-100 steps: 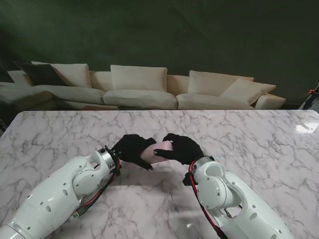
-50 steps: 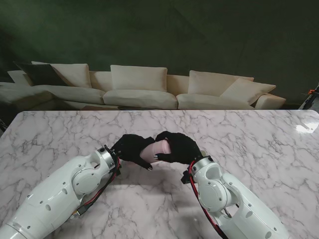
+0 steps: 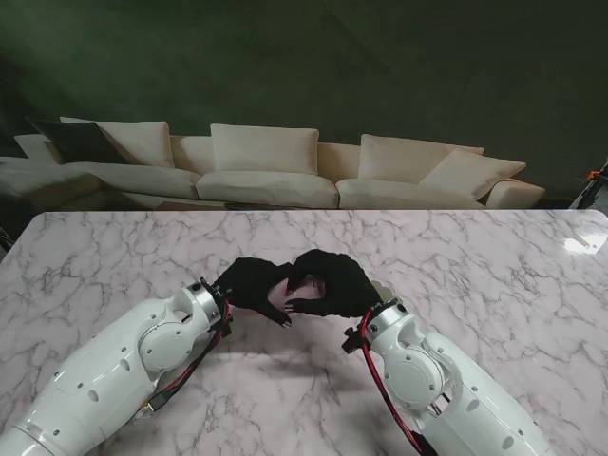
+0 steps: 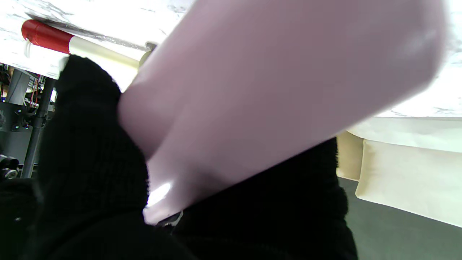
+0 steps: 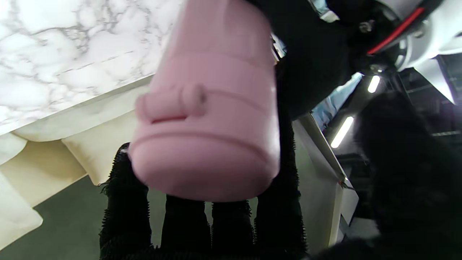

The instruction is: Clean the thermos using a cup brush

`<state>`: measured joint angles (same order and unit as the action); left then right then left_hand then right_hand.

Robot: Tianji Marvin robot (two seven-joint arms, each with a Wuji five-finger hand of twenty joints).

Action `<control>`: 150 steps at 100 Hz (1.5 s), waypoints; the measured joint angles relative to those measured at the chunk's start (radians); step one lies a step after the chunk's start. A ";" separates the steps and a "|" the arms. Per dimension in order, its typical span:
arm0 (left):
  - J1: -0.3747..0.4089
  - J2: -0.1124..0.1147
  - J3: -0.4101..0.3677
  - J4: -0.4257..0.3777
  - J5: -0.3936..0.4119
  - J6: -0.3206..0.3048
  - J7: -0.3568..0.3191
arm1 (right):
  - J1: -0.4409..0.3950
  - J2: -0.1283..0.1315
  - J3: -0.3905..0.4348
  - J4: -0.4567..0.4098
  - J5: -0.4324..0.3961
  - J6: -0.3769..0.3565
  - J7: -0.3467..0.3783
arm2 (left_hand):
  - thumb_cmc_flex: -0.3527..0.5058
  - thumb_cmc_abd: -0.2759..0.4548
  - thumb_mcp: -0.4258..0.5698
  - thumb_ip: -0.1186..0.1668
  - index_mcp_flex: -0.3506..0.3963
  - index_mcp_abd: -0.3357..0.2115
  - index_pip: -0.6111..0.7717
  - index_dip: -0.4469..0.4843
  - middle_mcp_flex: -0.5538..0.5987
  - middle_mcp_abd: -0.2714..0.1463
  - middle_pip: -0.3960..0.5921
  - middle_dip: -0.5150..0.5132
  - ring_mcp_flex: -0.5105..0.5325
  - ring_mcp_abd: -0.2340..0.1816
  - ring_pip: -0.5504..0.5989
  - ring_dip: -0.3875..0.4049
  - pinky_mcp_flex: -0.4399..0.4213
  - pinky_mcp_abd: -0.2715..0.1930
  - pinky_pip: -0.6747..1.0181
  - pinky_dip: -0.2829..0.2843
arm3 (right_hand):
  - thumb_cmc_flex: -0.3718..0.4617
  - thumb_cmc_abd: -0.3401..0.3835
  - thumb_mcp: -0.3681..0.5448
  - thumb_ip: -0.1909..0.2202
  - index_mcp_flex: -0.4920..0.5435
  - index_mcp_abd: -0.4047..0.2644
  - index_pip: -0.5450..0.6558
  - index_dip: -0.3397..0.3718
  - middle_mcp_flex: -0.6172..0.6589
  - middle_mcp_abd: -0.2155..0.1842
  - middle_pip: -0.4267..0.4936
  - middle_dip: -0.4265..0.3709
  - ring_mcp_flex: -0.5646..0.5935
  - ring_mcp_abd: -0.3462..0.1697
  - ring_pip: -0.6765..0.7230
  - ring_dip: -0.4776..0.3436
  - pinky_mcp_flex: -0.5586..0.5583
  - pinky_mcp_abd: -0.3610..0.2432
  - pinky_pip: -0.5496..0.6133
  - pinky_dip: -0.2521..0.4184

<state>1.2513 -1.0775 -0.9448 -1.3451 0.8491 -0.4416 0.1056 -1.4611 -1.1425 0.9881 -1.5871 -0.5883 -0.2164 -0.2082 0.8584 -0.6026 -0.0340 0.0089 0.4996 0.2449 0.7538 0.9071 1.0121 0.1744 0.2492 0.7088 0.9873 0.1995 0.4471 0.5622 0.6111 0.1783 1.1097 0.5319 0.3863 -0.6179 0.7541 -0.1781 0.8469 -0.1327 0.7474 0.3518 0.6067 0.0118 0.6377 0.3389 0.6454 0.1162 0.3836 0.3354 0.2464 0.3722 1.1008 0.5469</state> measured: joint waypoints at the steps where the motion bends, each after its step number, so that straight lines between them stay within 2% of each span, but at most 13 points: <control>1: -0.001 0.000 0.000 0.000 0.000 0.000 0.000 | 0.000 -0.001 0.000 0.002 0.004 -0.005 -0.002 | 0.000 0.000 0.000 0.000 0.000 0.000 0.000 0.000 0.001 0.000 0.000 0.000 0.002 -0.001 0.000 0.000 0.001 0.000 0.002 0.000 | 0.000 0.009 0.000 0.000 0.014 -0.016 0.016 0.002 0.003 0.000 -0.008 -0.001 0.000 0.000 -0.012 -0.003 -0.004 0.001 -0.008 -0.006; 13: -0.007 -0.001 -0.002 0.001 -0.002 0.004 0.003 | -0.006 -0.013 0.000 0.020 0.047 -0.066 -0.024 | 0.000 0.000 0.000 0.000 0.000 0.000 0.000 0.000 0.001 -0.001 0.001 0.000 0.003 -0.001 0.000 0.000 0.002 0.000 0.003 0.000 | -0.011 0.045 -0.025 0.012 0.011 -0.104 0.030 0.015 0.002 -0.029 -0.047 -0.015 -0.063 0.002 -0.097 -0.037 -0.050 0.002 -0.067 -0.042; 20: -0.010 -0.002 -0.002 0.002 -0.002 0.004 0.006 | -0.012 -0.018 0.004 0.021 0.040 -0.073 -0.047 | 0.000 0.000 0.000 0.000 0.000 0.000 0.000 0.000 0.001 -0.002 0.001 0.000 0.003 -0.001 0.000 0.000 0.002 0.000 0.003 0.000 | -0.038 0.056 -0.023 0.051 -0.072 -0.130 -0.007 0.018 -0.029 -0.046 -0.079 -0.026 -0.073 0.000 -0.105 -0.047 -0.065 0.002 -0.085 -0.051; 33: -0.011 -0.003 -0.006 0.002 0.001 0.003 0.016 | -0.021 -0.029 0.017 0.032 0.017 -0.110 -0.124 | 0.000 0.000 0.000 0.000 0.000 0.000 0.000 0.000 0.001 -0.002 0.002 0.000 0.005 -0.002 0.000 0.000 0.003 0.000 0.008 0.000 | -0.059 0.067 -0.022 0.053 -0.189 -0.156 -0.057 0.025 -0.091 -0.075 -0.109 -0.037 -0.114 -0.006 -0.135 -0.062 -0.084 0.000 -0.105 -0.063; 43: -0.011 -0.003 -0.009 0.002 0.006 0.000 0.020 | -0.029 -0.037 0.035 0.030 0.016 -0.120 -0.143 | 0.000 0.000 0.000 0.000 0.000 0.000 0.000 0.000 0.001 -0.002 0.004 0.000 0.005 -0.002 0.000 0.000 0.004 0.000 0.009 0.000 | -0.073 0.106 -0.029 0.054 -0.356 -0.153 -0.122 0.021 -0.157 -0.041 -0.131 -0.047 -0.127 -0.007 -0.150 -0.063 -0.091 -0.010 -0.116 -0.069; 56: -0.008 -0.003 -0.016 0.000 0.014 -0.007 0.025 | -0.061 -0.037 0.073 -0.025 0.007 -0.035 -0.124 | 0.000 0.000 0.000 0.000 0.000 0.000 0.000 -0.001 0.001 -0.002 0.006 0.000 0.006 -0.002 0.000 0.000 0.004 0.000 0.009 0.000 | -0.169 0.165 -0.086 0.066 -0.597 0.067 -0.200 -0.026 -0.286 0.058 -0.127 -0.047 -0.126 0.014 -0.150 -0.063 -0.058 -0.011 -0.105 -0.069; 66: 0.002 -0.003 -0.030 -0.008 0.022 -0.017 0.028 | -0.104 -0.022 0.119 -0.127 -0.022 0.138 0.018 | 0.000 0.000 0.000 0.000 0.000 0.000 0.000 0.000 0.001 -0.002 0.007 0.000 0.006 -0.002 0.000 0.000 0.004 0.000 0.009 0.000 | -0.251 0.188 -0.127 0.073 -0.646 0.158 -0.217 -0.057 -0.295 0.113 -0.100 -0.047 -0.008 0.055 -0.041 -0.025 0.066 -0.012 -0.004 -0.047; 91: 0.023 -0.001 -0.051 -0.034 0.036 -0.033 0.035 | -0.133 0.016 0.133 -0.174 -0.067 0.264 0.106 | 0.000 0.000 0.000 0.000 0.000 0.000 0.000 0.000 0.001 -0.002 0.008 0.000 0.007 -0.002 0.000 0.000 0.005 0.000 0.010 0.000 | -0.386 0.226 -0.099 0.073 -0.644 0.252 -0.242 -0.089 -0.176 0.140 0.009 -0.003 0.345 0.044 0.404 0.189 0.450 -0.081 0.404 0.067; 111: 0.026 0.001 -0.051 -0.041 0.038 -0.038 0.033 | -0.115 0.033 0.111 -0.181 -0.024 0.290 0.214 | 0.000 0.000 0.000 0.000 0.000 0.000 0.000 0.000 0.001 -0.002 0.011 0.000 0.013 -0.002 0.000 0.000 0.009 0.000 0.011 0.000 | -0.385 0.217 -0.092 0.073 -0.582 0.296 -0.166 -0.037 -0.057 0.141 0.079 0.026 0.612 -0.011 0.597 0.179 0.791 -0.149 0.640 -0.089; 128: 0.026 0.001 -0.051 -0.042 0.035 -0.037 0.026 | -0.095 0.029 0.089 -0.160 -0.006 0.262 0.167 | 0.000 0.000 0.000 0.000 0.000 0.000 0.000 0.000 0.001 -0.002 0.011 0.000 0.013 -0.002 0.000 0.000 0.009 0.000 0.011 0.000 | -0.153 0.156 -0.136 0.073 -0.535 0.219 -0.047 0.066 0.002 0.114 0.162 0.082 0.649 -0.136 0.875 0.213 0.880 -0.284 0.704 -0.128; 136: 0.026 0.002 -0.048 -0.042 0.033 -0.036 0.020 | -0.089 0.027 0.090 -0.146 -0.006 0.209 0.164 | 0.000 0.000 0.000 0.000 0.000 0.000 0.000 0.000 0.001 -0.002 0.011 0.000 0.013 -0.002 0.000 0.000 0.009 0.000 0.011 0.000 | -0.008 0.159 -0.221 0.082 -0.553 0.208 -0.040 0.091 0.001 0.102 0.179 0.099 0.649 -0.158 0.893 0.213 0.887 -0.306 0.706 -0.120; 144: 0.025 0.003 -0.043 -0.042 0.033 -0.035 0.018 | -0.085 0.027 0.089 -0.136 -0.005 0.184 0.158 | -0.001 0.000 0.000 0.000 0.000 0.000 0.000 0.000 0.001 -0.003 0.011 0.000 0.013 -0.002 0.000 0.000 0.009 0.000 0.011 0.000 | 0.123 0.158 -0.268 0.098 -0.552 0.109 -0.040 0.119 -0.039 0.103 0.182 0.102 0.632 -0.152 0.824 0.179 0.877 -0.298 0.706 -0.129; 150: 0.025 0.003 -0.041 -0.041 0.033 -0.032 0.018 | -0.083 0.026 0.086 -0.132 -0.001 0.175 0.150 | -0.001 0.000 0.000 0.000 0.000 0.000 0.000 0.000 0.001 -0.003 0.011 0.000 0.013 -0.002 0.000 0.000 0.009 0.000 0.011 0.000 | 0.108 0.080 -0.063 0.096 -0.549 0.032 -0.042 0.137 -0.105 0.103 0.183 0.106 0.525 -0.122 0.748 0.180 0.773 -0.257 0.682 -0.131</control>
<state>1.2764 -1.0748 -0.9855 -1.3860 0.8819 -0.4738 0.1235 -1.5445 -1.1163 1.0746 -1.7188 -0.5894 -0.0413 -0.0586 0.8577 -0.6025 -0.0340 0.0089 0.4997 0.2449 0.7538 0.9066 1.0133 0.1715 0.2607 0.7088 1.0002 0.1975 0.4475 0.5621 0.6201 0.1779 1.1205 0.5319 0.4942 -0.5375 0.6909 -0.0823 0.2981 -0.1002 0.7052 0.4887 0.5014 0.1152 0.8205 0.4451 1.1706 -0.0054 1.1315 0.5156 1.0194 0.1152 1.7830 0.4155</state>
